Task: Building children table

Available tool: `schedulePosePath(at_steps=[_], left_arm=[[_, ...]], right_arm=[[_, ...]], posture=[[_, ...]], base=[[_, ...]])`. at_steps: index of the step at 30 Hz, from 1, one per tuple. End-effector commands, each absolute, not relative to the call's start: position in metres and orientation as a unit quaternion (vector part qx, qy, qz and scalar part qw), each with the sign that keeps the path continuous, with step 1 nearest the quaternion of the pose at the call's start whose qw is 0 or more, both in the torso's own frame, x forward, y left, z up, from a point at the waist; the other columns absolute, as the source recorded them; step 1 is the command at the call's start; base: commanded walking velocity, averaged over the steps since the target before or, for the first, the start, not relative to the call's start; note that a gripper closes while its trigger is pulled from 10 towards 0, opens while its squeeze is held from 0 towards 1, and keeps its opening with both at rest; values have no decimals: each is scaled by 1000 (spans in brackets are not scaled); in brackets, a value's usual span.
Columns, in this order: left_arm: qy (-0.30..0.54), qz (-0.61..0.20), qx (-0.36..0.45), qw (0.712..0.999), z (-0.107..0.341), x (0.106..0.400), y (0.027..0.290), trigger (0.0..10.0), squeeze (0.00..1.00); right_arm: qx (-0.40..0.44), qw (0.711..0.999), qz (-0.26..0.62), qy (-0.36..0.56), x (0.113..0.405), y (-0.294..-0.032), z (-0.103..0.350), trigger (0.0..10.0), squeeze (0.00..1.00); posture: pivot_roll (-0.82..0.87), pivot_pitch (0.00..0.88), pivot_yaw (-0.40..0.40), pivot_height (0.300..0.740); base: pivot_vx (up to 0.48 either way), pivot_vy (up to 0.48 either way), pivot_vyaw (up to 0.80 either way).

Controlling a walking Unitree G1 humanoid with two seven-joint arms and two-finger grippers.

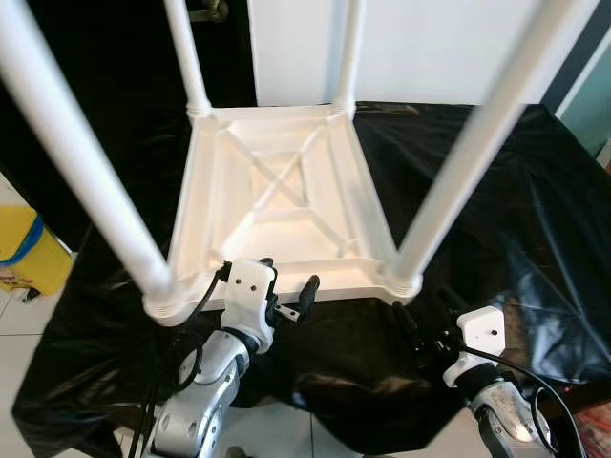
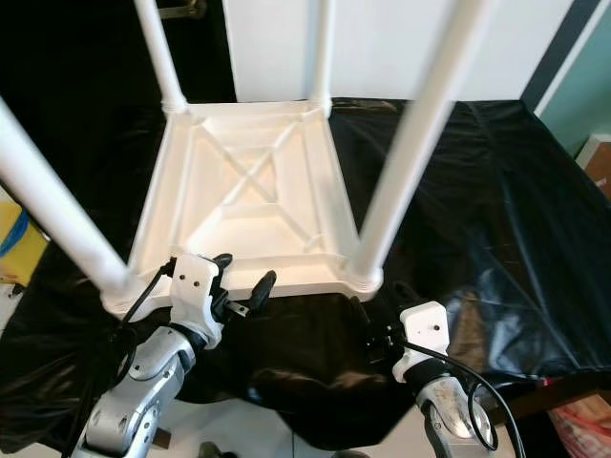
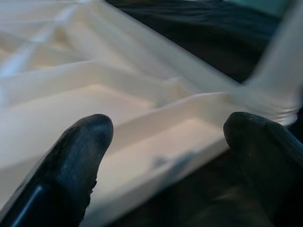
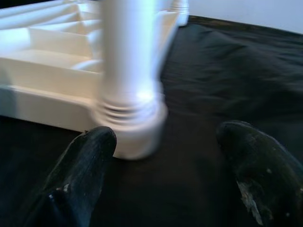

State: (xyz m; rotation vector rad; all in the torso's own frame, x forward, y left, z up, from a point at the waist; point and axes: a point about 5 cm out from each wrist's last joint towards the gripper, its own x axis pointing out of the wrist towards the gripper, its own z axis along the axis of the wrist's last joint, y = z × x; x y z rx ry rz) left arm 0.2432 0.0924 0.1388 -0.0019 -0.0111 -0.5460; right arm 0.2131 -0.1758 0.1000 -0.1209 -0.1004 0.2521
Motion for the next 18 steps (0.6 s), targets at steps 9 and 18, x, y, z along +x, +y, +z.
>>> schedulePosePath(at_steps=[9,18], left_arm=[[-15,-254,-3,967,142,242,96,10000,0],[-20,-208,-29,978,147,242,100,10000,0]], right_arm=[[-57,989,130,-43,211,-174,97,10000,0],[-58,988,134,-43,212,-174,98,10000,0]], posture=[[-137,111,-27,740],[-133,104,-29,740]], base=[[0,-267,0],[0,0,0]])
